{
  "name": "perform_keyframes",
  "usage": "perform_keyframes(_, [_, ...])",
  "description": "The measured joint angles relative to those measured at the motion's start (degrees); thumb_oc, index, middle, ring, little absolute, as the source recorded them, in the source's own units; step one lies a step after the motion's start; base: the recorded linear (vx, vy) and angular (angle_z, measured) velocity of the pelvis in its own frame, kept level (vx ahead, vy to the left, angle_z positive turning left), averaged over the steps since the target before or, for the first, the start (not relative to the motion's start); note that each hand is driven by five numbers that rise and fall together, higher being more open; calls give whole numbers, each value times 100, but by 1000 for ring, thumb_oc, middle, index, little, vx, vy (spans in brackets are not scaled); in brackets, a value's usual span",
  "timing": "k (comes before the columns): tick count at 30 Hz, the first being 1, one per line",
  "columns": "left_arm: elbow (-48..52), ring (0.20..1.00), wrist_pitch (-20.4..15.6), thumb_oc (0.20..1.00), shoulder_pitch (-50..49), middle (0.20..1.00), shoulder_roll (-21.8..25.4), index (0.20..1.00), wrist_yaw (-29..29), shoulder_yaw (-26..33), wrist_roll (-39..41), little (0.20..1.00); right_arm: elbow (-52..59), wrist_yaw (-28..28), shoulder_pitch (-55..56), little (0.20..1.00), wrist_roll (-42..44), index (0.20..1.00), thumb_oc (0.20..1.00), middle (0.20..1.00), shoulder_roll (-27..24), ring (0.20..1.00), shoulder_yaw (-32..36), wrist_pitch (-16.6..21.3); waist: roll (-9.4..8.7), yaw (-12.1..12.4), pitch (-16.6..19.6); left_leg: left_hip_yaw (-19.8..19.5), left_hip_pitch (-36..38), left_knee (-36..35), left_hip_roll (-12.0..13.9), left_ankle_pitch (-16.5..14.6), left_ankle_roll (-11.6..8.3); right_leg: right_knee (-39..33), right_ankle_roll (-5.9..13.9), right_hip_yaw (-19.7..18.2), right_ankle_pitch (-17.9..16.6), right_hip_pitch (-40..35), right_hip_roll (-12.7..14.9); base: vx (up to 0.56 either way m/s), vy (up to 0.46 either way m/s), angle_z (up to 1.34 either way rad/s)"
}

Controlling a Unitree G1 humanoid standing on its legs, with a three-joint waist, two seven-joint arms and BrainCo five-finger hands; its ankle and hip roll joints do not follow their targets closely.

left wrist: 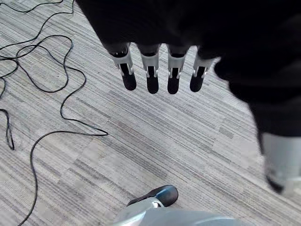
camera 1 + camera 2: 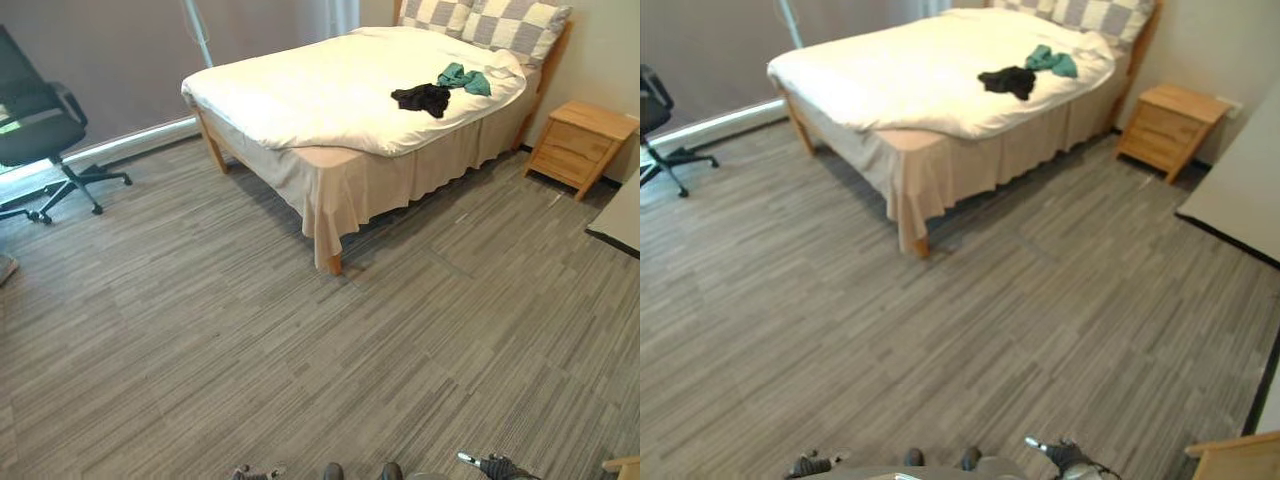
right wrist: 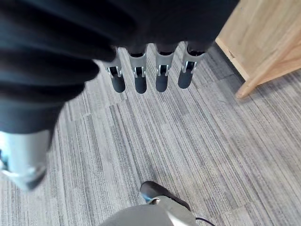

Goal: Tidy up the quilt and then pick up the clothes from the bed and put them into the laundry hamper.

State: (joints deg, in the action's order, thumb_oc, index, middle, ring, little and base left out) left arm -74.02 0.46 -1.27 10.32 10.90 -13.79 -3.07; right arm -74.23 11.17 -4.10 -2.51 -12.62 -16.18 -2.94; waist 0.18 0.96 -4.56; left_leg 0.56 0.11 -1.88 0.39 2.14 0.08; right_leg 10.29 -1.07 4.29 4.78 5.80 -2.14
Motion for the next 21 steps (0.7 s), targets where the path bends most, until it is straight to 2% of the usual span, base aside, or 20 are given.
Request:
perform_keyframes(7, [-67, 1000, 6, 1000, 42, 1000, -4, 1000, 41, 9, -53, 1000, -9, 107, 97, 1000, 3, 1000, 1000, 1000, 33, 1000, 59, 24, -4, -9, -295, 54, 231, -38, 80, 38, -67, -413, 29, 33, -177, -372, -70, 0, -21, -5])
perform_keyframes(12, [-22, 1000, 7, 1000, 196, 1000, 18, 1000, 45, -48, -379, 1000, -104, 106, 95, 1000, -28, 1000, 1000, 1000, 30, 1000, 59, 33, 3, -100, -331, 48, 522, -141, 51, 15, -100, -1232, -24, -10, -505, -1022, -86, 49, 23, -2])
perform_keyframes(14, [94, 1000, 17, 1000, 278, 1000, 47, 1000, 43, -79, -491, 1000, 124, 74, 161, 1000, 32, 1000, 1000, 1000, 30, 1000, 293, 71, 27, -148, -370, 52, 520, -219, 55, -10, -115, -1273, -5, -42, -529, -986, -104, 32, 59, -7])
perform_keyframes(18, [103, 1000, 29, 1000, 414, 1000, 87, 1000, 37, -169, -490, 1000, 126, 49, -116, 1000, 29, 1000, 1000, 1000, 27, 1000, 218, 33, -17, -202, -731, 193, 460, -266, 43, -22, -95, -1324, 69, -159, -601, -885, -84, 30, 65, -20])
perform_keyframes(21, [96, 1000, 97, 1000, 621, 1000, 125, 1000, 33, -132, -474, 1000, 132, 59, -261, 1000, 83, 1000, 1000, 1000, 26, 1000, 374, 36, -95, -198, -897, 226, 204, -271, 31, -28, 15, -868, 64, -113, -639, -414, -84, 24, 107, -20])
